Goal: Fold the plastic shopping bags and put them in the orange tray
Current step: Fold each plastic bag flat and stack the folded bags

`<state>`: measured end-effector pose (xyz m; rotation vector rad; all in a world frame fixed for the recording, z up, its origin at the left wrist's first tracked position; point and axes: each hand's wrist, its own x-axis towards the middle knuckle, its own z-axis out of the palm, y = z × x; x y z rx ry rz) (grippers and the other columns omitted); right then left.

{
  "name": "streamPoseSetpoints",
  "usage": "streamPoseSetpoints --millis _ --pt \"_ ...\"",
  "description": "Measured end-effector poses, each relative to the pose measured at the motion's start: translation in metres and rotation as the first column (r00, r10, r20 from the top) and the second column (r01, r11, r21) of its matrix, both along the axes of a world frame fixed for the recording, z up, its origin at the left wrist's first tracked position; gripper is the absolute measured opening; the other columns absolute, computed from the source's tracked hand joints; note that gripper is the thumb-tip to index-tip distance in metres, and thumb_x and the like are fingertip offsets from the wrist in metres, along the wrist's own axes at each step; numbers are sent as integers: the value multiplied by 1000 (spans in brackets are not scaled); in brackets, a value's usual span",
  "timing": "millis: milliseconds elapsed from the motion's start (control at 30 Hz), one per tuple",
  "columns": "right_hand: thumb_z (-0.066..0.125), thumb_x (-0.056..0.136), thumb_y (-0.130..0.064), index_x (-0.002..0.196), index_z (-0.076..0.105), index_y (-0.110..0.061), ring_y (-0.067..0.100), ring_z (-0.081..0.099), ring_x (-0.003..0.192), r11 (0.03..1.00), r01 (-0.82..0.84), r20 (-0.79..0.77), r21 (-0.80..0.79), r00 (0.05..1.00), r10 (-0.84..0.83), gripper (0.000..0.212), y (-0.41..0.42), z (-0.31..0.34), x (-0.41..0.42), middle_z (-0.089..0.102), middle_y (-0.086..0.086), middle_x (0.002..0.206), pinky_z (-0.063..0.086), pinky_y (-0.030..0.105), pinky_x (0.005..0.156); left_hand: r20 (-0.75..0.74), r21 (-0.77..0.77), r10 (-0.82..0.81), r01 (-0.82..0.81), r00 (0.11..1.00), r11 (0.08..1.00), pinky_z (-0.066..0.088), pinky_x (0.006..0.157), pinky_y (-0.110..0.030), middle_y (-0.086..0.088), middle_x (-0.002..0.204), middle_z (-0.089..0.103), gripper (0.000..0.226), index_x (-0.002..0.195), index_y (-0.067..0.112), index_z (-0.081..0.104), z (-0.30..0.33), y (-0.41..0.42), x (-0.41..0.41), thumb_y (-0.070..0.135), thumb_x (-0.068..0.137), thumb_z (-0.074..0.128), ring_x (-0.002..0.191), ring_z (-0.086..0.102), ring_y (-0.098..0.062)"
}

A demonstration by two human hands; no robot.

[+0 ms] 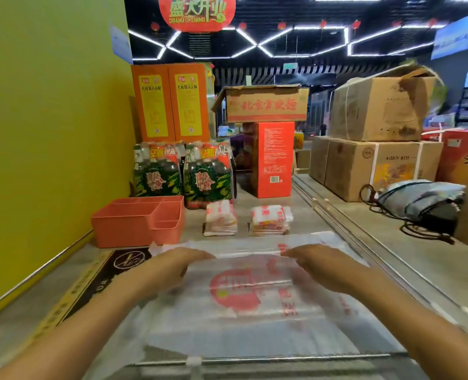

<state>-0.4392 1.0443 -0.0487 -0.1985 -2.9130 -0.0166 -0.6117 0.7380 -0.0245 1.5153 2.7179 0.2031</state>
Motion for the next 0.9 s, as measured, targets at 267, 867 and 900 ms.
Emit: streamPoseSetpoints --millis 267,867,900 --pt "48 100 -56 151 39 -41 6 34 143 972 -157 193 -174 963 190 54 -37 12 9 32 -19 160 29 29 118 133 -99 -143 156 981 983 11 119 -16 28 157 16 58 157 42 21 -27 -1 -4 28 105 43 146 13 6" --pt "41 109 -31 150 45 -24 19 43 139 979 -77 177 -189 978 111 42 -25 2 -19 44 -2 155 32 30 115 147 -73 -32 43 989 996 13 125 -36 15 165 17 53 156 41 22 -36 21 -25 48 106 35 152 16 -10" --pt "46 107 -29 148 47 -25 20 47 136 982 -43 182 -181 980 76 41 -23 2 -23 49 -1 152 37 33 113 135 -68 -6 15 991 998 24 122 -39 13 161 27 51 154 43 26 -35 22 -31 42 105 41 148 26 -13"
